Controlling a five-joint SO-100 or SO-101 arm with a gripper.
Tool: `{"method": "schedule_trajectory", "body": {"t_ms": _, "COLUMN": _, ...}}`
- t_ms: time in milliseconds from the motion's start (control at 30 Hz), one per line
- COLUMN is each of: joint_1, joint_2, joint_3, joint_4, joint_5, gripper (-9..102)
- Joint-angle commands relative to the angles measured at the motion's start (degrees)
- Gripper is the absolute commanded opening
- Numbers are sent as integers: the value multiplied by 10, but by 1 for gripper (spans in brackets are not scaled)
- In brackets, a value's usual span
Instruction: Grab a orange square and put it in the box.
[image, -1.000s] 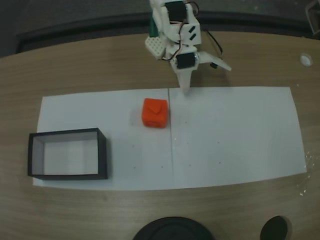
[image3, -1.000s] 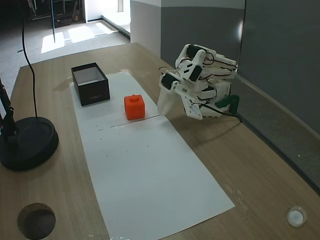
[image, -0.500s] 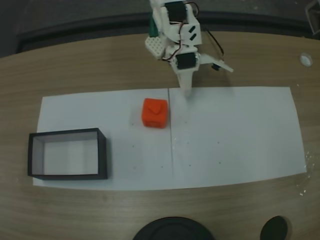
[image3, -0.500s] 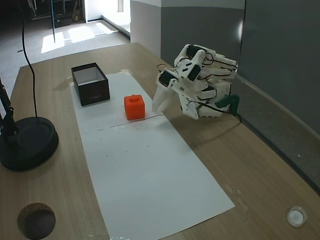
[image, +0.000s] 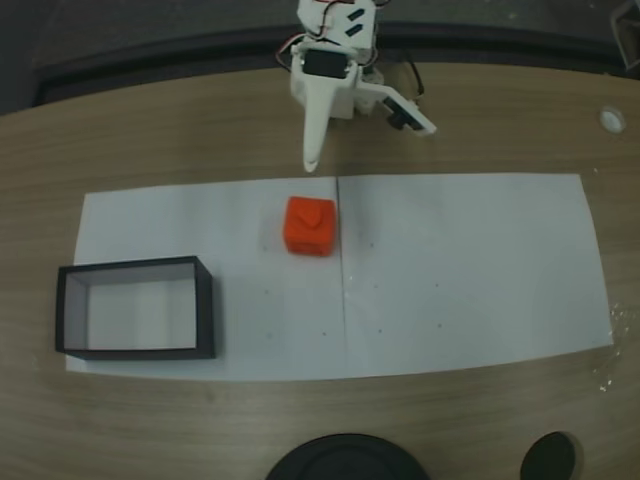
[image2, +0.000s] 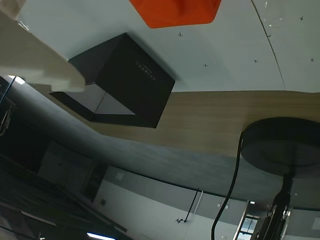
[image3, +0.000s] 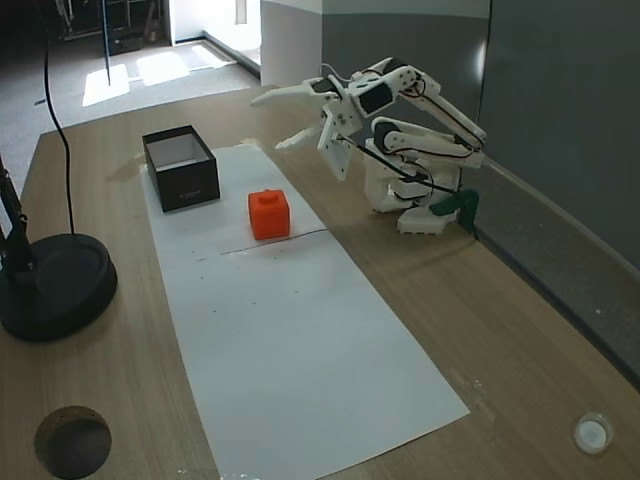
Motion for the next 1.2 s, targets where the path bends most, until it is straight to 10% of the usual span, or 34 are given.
{"method": "schedule_trajectory", "body": {"t_ms": 0, "joint_1": 4, "joint_2": -54, "joint_3": -62, "joint_4": 10, "joint_5": -1, "gripper": 38}}
{"method": "schedule_trajectory", "body": {"t_ms": 500, "joint_1": -34, "joint_2": -556, "joint_3": -330, "joint_4": 137, "joint_5": 3, "gripper": 46}}
{"method": "schedule_trajectory", "body": {"t_ms": 1167, "joint_1": -18, "joint_2": -846, "joint_3": -352, "joint_4": 73, "joint_5": 5, "gripper": 45}}
